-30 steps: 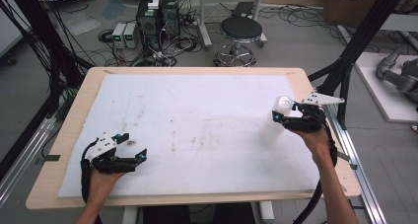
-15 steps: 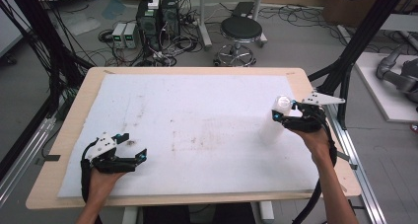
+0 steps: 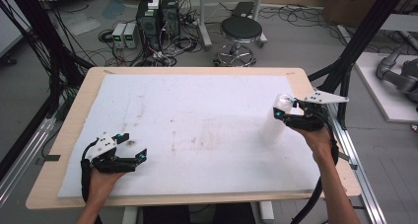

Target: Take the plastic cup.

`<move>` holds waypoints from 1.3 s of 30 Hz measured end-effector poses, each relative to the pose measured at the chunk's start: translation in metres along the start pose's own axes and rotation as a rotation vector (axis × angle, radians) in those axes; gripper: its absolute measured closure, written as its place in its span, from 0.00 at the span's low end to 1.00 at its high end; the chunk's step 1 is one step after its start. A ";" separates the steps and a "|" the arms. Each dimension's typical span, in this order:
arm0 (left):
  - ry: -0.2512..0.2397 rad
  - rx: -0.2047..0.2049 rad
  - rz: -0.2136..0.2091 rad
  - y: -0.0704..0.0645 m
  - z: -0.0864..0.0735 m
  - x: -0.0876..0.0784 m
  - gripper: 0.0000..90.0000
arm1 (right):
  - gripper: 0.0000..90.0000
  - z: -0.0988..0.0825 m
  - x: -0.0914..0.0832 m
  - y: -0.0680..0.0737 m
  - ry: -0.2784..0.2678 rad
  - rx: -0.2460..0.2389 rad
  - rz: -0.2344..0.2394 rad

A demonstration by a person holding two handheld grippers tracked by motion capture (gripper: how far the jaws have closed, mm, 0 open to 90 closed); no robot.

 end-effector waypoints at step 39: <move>0.006 0.005 -0.006 0.000 0.000 0.001 0.09 | 0.43 0.080 -0.050 0.034 -0.097 -0.049 0.029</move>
Point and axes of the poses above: each handheld gripper's, and its own axes: x roughly forward along the jaws, z roughly out of its top, y roughly to its left, the point moved 6 cm from there along x, roughly forward along the jaws, and after that the axes turned 12 degrees about x, right-handed, at the moved point
